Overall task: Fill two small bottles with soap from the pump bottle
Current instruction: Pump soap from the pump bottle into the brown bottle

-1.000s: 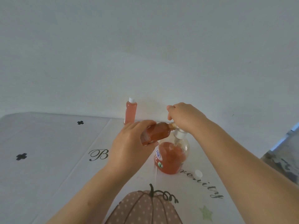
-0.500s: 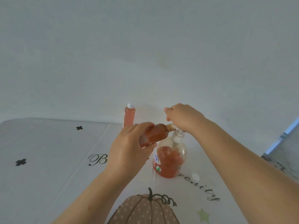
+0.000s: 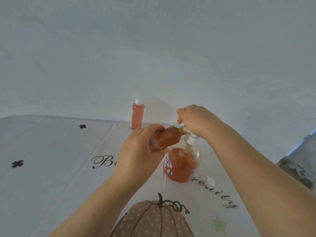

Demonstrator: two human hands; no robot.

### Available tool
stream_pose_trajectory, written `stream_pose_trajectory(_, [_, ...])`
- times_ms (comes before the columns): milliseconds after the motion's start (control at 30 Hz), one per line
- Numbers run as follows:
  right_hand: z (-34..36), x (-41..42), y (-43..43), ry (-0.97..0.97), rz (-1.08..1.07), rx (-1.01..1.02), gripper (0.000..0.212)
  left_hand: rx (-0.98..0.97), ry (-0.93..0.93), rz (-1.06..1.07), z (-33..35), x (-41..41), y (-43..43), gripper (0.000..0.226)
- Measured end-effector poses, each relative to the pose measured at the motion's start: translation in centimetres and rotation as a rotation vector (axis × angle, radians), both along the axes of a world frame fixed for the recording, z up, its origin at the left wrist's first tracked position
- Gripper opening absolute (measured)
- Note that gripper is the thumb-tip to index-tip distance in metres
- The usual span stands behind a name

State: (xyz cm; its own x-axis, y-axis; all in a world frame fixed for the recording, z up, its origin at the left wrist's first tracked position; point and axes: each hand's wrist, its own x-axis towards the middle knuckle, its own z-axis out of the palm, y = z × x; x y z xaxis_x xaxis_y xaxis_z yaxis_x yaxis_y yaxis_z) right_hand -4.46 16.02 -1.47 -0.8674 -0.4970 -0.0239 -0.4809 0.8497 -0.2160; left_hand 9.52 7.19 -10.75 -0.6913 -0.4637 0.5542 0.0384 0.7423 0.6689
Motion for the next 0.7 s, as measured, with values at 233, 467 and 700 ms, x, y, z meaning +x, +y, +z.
stream_pose_trajectory(233, [0.9, -0.1, -0.3, -0.037, -0.038, -0.075, 0.040, 0.055, 0.027, -0.005, 0.0, 0.0, 0.3, 0.043])
stream_pose_trajectory(467, [1.4, 0.3, -0.1, -0.042, -0.043, -0.062, 0.041, 0.085, 0.005, -0.002, 0.1, 0.1, 0.6, 0.043])
stream_pose_trajectory(700, [1.3, 0.2, -0.4, -0.050, -0.056, -0.076, 0.042, 0.115, -0.002, -0.006, 0.3, 0.2, 0.5, 0.044])
